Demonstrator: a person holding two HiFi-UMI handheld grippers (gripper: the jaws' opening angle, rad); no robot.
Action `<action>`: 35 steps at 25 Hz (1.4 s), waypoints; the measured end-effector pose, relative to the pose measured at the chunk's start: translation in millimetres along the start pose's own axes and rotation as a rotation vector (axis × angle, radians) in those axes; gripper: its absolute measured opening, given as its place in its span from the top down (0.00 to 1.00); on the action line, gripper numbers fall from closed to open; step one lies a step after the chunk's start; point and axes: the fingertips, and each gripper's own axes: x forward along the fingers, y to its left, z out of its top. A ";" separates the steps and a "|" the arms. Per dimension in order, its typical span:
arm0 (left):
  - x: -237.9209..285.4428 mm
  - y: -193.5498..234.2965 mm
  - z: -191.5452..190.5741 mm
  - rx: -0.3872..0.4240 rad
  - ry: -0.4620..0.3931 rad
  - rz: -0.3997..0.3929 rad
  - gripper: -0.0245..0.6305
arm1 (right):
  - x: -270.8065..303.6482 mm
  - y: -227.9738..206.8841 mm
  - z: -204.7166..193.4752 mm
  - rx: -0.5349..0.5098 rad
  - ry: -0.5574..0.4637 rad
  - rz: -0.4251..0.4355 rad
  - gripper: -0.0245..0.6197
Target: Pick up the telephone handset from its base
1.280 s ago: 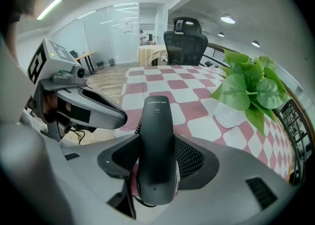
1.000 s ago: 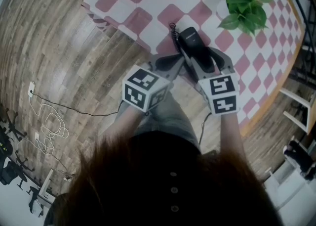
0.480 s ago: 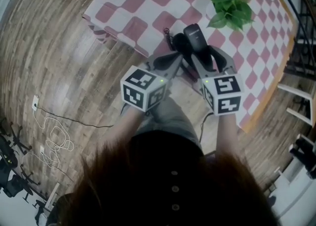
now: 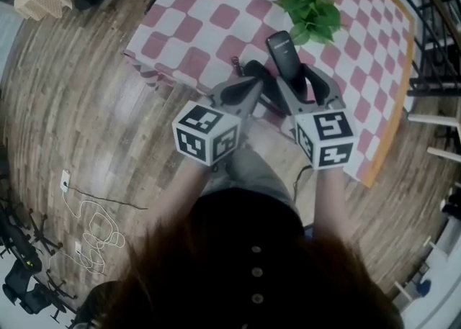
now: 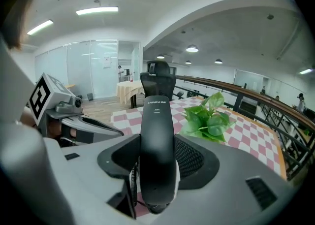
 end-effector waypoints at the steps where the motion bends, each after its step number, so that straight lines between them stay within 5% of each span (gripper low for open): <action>1: -1.0 -3.7 3.9 0.009 -0.005 -0.008 0.95 | -4.2 -0.1 3.5 0.019 -0.018 0.000 0.61; 22: -17.5 -59.0 65.9 0.159 -0.107 -0.131 0.96 | -70.7 0.2 40.4 0.144 -0.250 -0.081 0.61; 35: -18.5 -74.8 63.4 0.171 -0.111 -0.170 0.95 | -101.6 -9.6 30.3 0.275 -0.384 -0.090 0.61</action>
